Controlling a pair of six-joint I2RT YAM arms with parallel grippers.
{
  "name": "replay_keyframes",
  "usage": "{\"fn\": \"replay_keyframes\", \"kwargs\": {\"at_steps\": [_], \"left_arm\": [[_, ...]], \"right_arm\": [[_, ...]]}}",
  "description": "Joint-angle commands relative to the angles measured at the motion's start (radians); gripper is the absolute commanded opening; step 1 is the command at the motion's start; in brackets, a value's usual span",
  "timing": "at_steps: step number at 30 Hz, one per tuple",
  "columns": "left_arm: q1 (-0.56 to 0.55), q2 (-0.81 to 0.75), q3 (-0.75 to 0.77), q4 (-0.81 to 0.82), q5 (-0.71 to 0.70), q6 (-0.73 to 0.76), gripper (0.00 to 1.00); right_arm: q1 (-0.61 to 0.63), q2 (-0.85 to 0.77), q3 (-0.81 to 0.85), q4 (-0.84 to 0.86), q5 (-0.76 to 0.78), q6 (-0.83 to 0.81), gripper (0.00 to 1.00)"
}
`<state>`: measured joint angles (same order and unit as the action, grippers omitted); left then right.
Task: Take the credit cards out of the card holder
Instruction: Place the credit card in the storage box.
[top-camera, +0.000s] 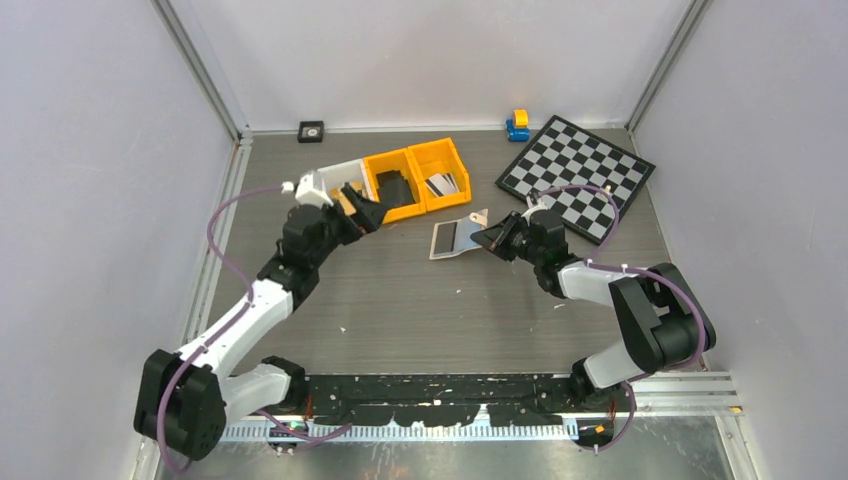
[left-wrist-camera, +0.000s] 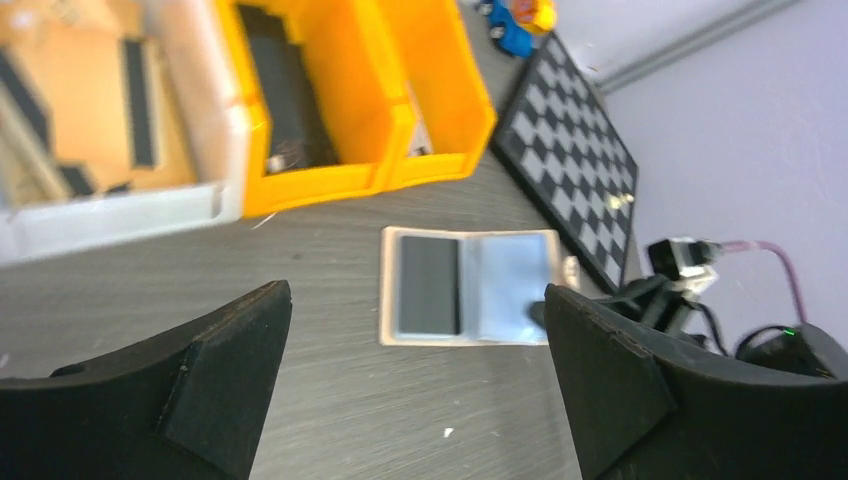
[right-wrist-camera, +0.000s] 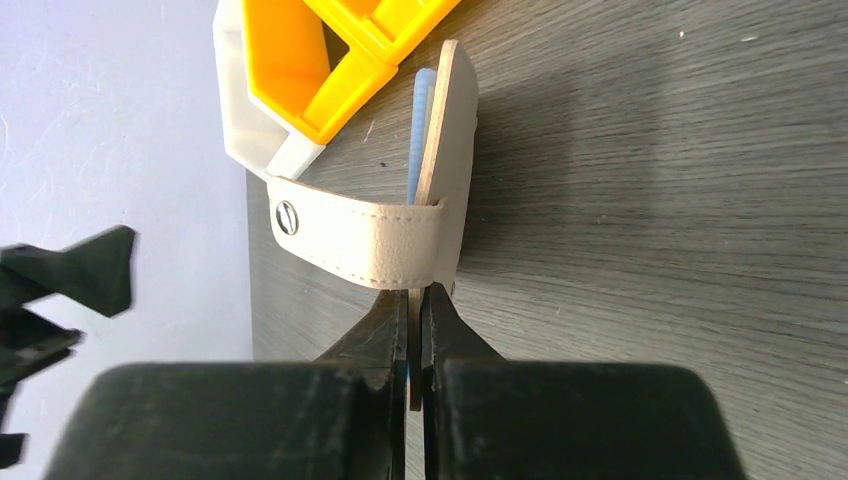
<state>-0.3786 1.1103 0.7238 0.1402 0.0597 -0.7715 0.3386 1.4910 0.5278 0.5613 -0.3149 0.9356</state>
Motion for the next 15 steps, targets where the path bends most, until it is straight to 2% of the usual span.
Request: {"fn": "replay_keyframes", "kwargs": {"at_steps": [1, 4, 8, 12, 13, 15], "left_arm": [[0.012, -0.057, -0.231, 0.277, -0.199, -0.131, 1.00], [0.025, -0.068, -0.309, 0.402, -0.171, -0.147, 1.00], [0.025, -0.059, -0.215, 0.266, -0.071, -0.100, 0.99], [0.023, 0.047, -0.160, 0.324, 0.190, -0.131, 0.94], [0.021, 0.078, -0.152, 0.364, 0.246, -0.144, 0.98], [0.012, 0.132, -0.132, 0.401, 0.304, -0.158, 1.00]], "right_arm": [[0.005, -0.041, 0.034, 0.020, 0.032, -0.031, 0.00], [0.005, -0.045, 0.024, 0.039, 0.039, -0.018, 0.00], [0.005, -0.051, 0.018, 0.060, 0.021, -0.003, 0.01], [0.005, -0.084, -0.005, 0.100, 0.001, 0.009, 0.01], [0.005, -0.095, -0.008, 0.102, 0.002, 0.007, 0.01], [0.005, -0.123, -0.016, 0.103, 0.003, 0.009, 0.00]]}}
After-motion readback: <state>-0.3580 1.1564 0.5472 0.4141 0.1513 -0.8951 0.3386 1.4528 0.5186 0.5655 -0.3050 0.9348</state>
